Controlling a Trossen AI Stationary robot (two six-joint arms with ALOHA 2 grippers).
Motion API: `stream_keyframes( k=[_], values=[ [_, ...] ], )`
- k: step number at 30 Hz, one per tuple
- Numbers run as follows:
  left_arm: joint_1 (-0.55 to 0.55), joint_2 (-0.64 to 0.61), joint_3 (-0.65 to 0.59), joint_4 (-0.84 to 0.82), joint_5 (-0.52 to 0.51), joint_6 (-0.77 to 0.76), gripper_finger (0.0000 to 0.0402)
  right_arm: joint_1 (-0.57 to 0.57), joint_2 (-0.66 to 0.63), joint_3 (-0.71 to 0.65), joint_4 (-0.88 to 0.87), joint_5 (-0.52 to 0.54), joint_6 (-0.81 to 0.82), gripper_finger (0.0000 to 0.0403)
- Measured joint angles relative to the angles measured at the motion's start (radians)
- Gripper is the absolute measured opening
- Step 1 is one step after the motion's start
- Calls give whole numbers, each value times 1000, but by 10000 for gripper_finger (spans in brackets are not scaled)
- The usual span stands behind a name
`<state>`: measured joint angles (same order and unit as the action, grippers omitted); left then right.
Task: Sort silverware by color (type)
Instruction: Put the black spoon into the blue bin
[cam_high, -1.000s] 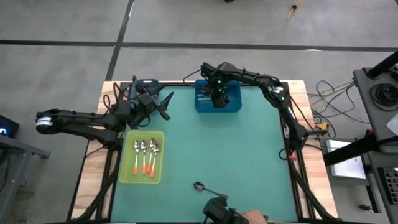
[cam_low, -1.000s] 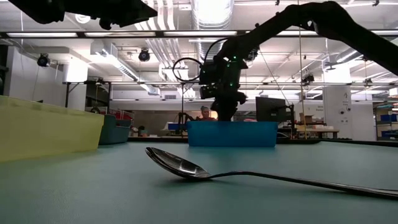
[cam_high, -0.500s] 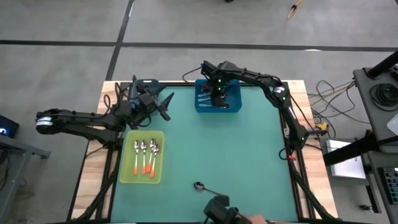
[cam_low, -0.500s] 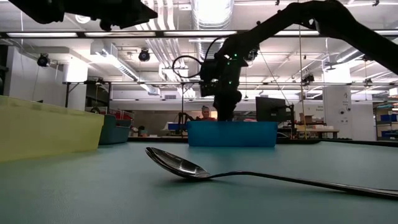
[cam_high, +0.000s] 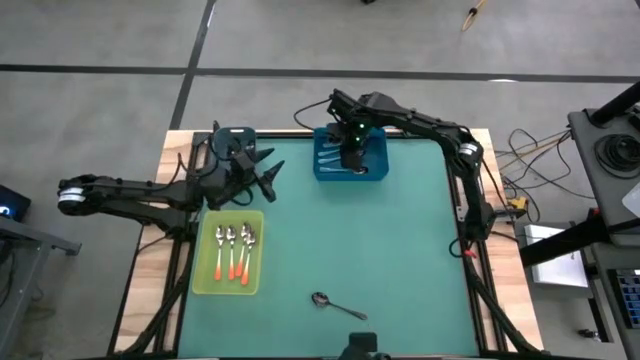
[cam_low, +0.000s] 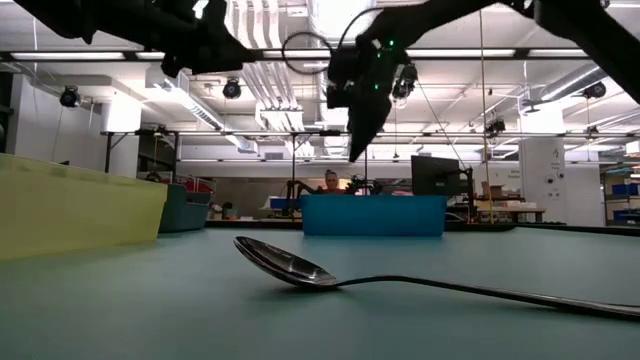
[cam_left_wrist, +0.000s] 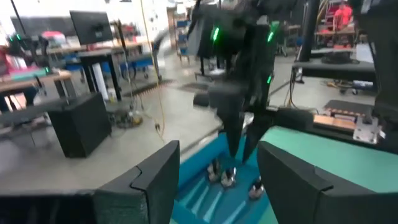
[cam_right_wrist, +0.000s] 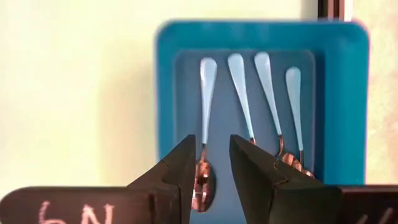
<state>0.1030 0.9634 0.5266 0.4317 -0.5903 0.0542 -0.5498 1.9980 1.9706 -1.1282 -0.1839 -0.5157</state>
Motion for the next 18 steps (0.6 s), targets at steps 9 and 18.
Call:
stream_keyframes(
  k=[9, 18],
  values=[
    [-56, 0, 0, -76, 100, -89, 197, 92, -162, -117, 61, 1, 53, 89],
    [-172, 7, 0, -79, 111, -168, 197, 246, -365, -398, 261, 105, 208, 89]
  ],
)
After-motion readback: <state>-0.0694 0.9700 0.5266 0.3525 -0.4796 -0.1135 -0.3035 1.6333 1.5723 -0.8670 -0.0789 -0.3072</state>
